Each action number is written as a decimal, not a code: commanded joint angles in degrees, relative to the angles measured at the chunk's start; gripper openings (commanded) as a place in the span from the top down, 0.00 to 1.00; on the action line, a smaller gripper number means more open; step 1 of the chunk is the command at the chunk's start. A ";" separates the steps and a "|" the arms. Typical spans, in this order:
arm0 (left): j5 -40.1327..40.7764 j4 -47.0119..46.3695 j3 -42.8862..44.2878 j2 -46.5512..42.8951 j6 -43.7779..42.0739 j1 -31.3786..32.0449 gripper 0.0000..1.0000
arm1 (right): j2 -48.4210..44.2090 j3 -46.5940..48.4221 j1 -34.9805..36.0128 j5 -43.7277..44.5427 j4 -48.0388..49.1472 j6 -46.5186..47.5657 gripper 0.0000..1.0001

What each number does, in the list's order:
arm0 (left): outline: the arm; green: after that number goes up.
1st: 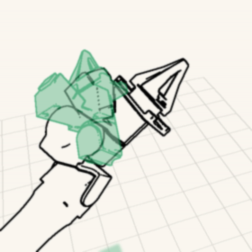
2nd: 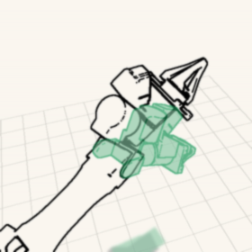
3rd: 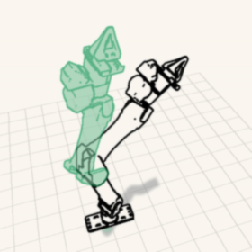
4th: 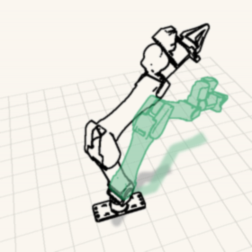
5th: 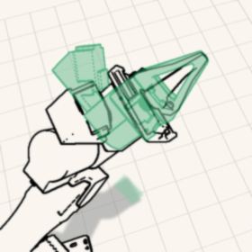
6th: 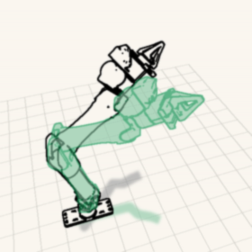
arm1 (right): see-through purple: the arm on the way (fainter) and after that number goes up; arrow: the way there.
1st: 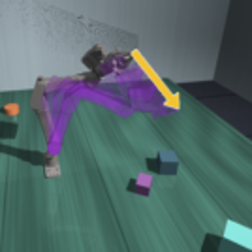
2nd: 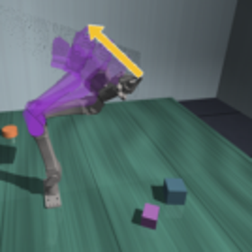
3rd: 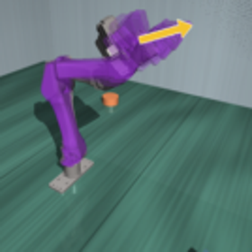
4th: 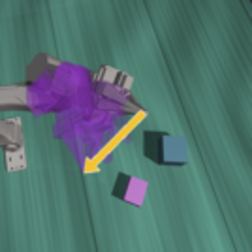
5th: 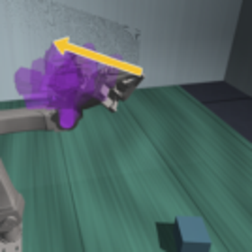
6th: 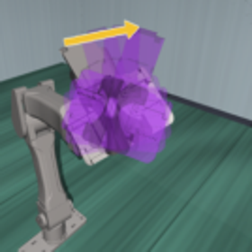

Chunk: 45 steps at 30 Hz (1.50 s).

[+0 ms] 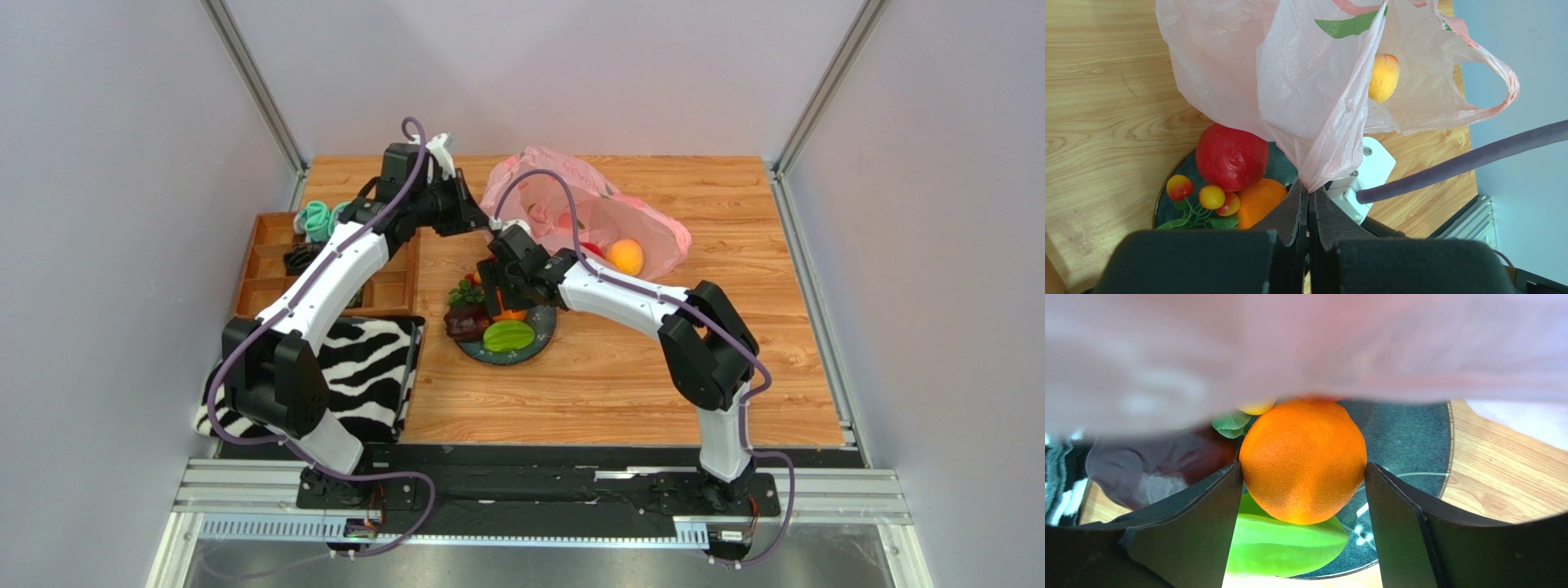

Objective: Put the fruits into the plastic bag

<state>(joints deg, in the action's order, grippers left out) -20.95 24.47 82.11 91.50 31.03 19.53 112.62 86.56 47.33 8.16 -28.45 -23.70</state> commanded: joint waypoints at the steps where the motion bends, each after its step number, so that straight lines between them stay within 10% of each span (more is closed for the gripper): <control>1: -2.87 0.23 0.51 -2.12 0.53 0.69 1.00 | 1.11 0.53 -0.75 4.32 -2.05 -0.29 0.24; 19: -2.96 0.14 0.51 -1.94 0.44 0.69 1.00 | 1.73 -0.78 -0.75 3.87 0.14 2.17 0.33; 27: -2.87 0.32 0.60 -2.03 0.44 0.69 1.00 | -8.19 -9.56 -0.57 1.17 6.46 9.01 0.53; 45: -2.34 0.84 0.86 -2.21 0.35 0.69 1.00 | -27.89 -19.42 0.04 3.26 11.04 13.86 0.59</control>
<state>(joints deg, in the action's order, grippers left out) -22.85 25.56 82.11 91.50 31.05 19.90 88.09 66.13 47.18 9.13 -19.64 -10.63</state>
